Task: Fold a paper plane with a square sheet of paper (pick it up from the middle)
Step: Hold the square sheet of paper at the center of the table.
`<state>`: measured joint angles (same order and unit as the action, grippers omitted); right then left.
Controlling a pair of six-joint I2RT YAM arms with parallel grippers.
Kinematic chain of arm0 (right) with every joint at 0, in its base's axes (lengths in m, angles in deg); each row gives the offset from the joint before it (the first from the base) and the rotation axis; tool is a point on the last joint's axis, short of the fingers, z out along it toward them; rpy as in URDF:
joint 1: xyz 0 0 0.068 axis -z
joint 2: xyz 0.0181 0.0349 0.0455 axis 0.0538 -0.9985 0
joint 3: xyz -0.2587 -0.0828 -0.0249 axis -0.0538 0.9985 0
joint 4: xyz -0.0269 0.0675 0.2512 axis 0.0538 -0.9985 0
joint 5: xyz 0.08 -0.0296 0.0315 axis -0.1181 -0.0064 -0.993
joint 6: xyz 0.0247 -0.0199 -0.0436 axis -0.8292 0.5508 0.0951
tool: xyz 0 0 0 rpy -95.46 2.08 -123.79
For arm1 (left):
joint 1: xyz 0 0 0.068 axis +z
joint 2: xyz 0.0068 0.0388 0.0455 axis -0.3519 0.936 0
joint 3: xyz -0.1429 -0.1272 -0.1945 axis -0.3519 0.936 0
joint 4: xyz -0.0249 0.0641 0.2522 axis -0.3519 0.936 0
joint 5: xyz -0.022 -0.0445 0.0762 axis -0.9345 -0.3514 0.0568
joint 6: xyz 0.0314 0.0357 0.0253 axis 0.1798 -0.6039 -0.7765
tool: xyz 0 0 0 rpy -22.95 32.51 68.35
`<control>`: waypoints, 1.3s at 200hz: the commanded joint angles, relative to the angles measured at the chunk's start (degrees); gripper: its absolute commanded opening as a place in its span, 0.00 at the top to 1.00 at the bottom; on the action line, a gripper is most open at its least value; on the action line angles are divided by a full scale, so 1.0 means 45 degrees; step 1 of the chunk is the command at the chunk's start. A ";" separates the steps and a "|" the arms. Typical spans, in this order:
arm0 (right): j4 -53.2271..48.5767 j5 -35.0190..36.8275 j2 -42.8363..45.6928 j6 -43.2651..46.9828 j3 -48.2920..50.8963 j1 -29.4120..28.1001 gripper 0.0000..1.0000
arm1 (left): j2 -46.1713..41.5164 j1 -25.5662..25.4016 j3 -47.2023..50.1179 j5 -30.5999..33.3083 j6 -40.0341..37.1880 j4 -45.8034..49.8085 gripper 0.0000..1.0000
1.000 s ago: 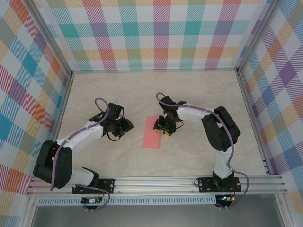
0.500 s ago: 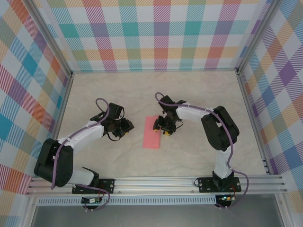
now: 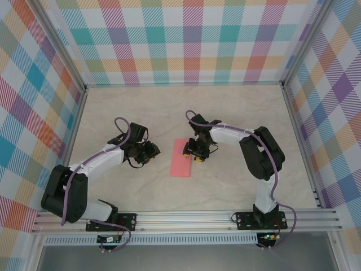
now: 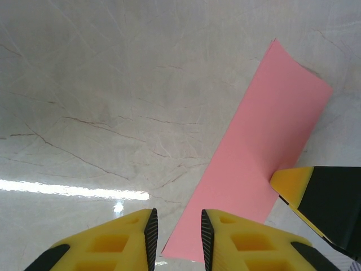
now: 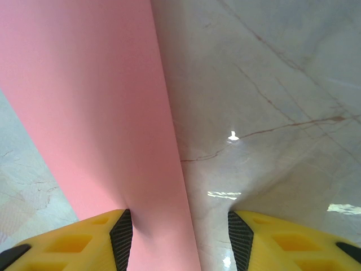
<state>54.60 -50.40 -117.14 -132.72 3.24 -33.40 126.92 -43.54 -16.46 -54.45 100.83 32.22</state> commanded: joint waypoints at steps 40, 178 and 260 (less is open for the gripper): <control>-0.0904 0.0991 -0.0466 0.0241 0.0446 0.0044 0.50 | 0.0333 0.0156 -0.0060 -0.0719 -0.0246 -0.0623 0.77; -0.1252 0.1196 -0.0681 0.0602 0.0293 0.0043 0.50 | 0.1042 -0.0151 -0.0664 -0.1290 -0.0528 -0.0799 0.84; -0.1448 0.1353 -0.0798 0.0693 0.0195 0.0043 0.49 | 0.1134 -0.0249 -0.0682 -0.1448 -0.0547 -0.0971 0.88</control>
<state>53.70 -49.96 -117.47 -130.49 2.85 -33.45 131.40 -44.20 -18.14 -59.48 99.00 28.26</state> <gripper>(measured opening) 0.514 0.149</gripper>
